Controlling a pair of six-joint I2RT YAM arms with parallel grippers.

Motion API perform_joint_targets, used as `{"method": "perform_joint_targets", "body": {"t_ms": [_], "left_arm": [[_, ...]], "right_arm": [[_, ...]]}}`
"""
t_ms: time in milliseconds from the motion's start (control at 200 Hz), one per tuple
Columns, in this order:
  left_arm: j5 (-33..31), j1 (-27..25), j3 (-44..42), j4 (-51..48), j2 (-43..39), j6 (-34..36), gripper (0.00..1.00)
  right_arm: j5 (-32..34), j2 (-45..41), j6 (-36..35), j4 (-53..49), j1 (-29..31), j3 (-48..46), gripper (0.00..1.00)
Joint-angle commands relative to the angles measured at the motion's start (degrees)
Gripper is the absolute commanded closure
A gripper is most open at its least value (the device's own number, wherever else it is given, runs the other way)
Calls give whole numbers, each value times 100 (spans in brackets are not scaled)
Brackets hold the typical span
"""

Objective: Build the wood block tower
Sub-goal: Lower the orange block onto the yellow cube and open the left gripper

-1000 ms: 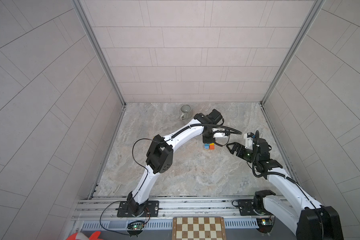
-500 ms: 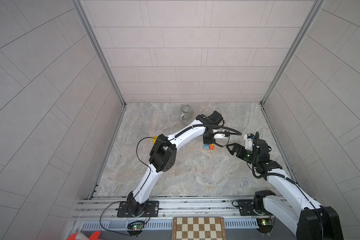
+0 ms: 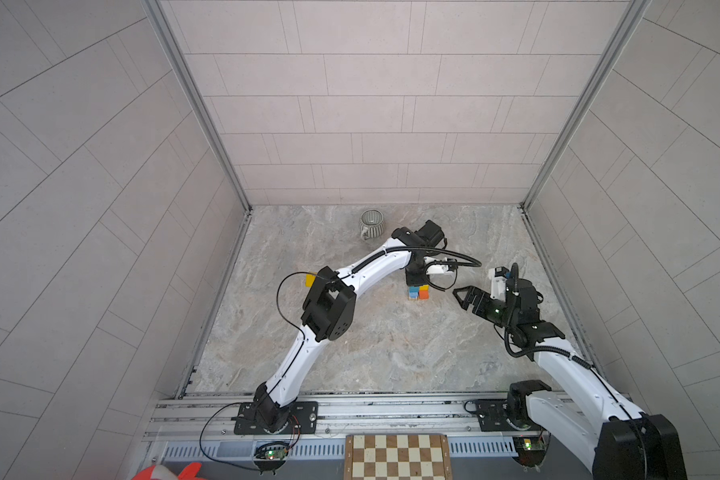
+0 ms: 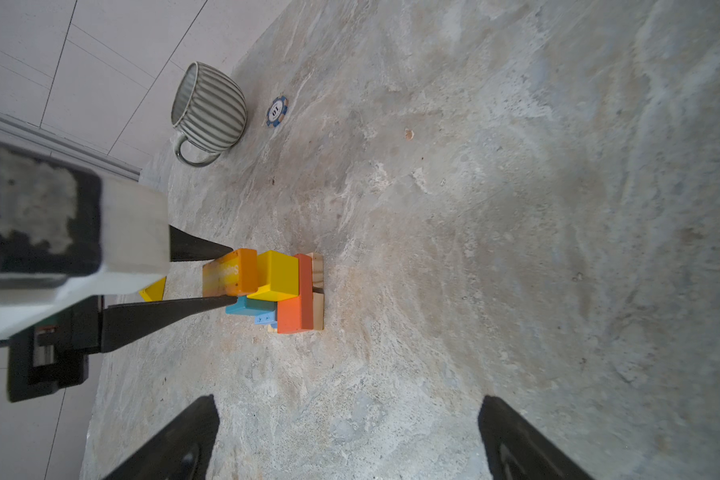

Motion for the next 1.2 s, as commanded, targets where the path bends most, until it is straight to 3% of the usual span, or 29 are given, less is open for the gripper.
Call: {"method": "perform_joint_targets", "body": {"t_ms": [0, 931, 1096, 1196], "left_arm": [[40, 62, 122, -54, 63, -61, 69], [113, -67, 109, -88, 47, -127, 66], [89, -59, 95, -69, 34, -119, 64], [73, -58, 78, -61, 22, -119, 56]], "right_arm": [[93, -86, 32, 85, -37, -48, 1], [129, -113, 33, 107, -39, -82, 1], [137, -126, 36, 112, -39, -82, 1], [136, -116, 33, 127, -33, -91, 1]]}}
